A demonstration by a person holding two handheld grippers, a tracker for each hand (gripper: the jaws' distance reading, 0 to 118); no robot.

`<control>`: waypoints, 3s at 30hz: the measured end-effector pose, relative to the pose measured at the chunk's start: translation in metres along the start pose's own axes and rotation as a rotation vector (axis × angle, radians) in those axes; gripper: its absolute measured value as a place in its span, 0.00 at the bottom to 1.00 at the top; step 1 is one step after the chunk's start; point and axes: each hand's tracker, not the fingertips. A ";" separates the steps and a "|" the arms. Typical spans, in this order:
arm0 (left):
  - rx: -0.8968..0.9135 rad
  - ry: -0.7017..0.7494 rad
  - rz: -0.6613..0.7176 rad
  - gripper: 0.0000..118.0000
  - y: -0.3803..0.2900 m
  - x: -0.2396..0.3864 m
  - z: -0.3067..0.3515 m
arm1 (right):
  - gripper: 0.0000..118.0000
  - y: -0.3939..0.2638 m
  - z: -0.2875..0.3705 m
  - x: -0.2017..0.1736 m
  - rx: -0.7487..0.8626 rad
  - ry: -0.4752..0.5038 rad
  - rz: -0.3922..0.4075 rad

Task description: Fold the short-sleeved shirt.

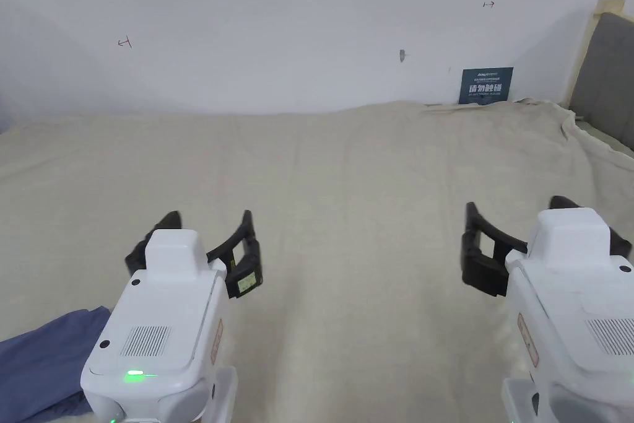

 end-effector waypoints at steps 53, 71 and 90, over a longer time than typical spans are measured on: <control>0.032 0.000 -0.020 1.00 0.001 -0.002 0.002 | 0.99 0.000 0.002 0.000 0.025 -0.007 -0.014; 0.039 0.005 -0.023 1.00 0.003 -0.004 0.004 | 0.99 0.003 0.004 0.000 0.032 -0.006 -0.014; 0.051 0.013 -0.026 1.00 0.004 -0.004 0.003 | 0.99 0.004 0.004 -0.001 0.034 -0.007 -0.008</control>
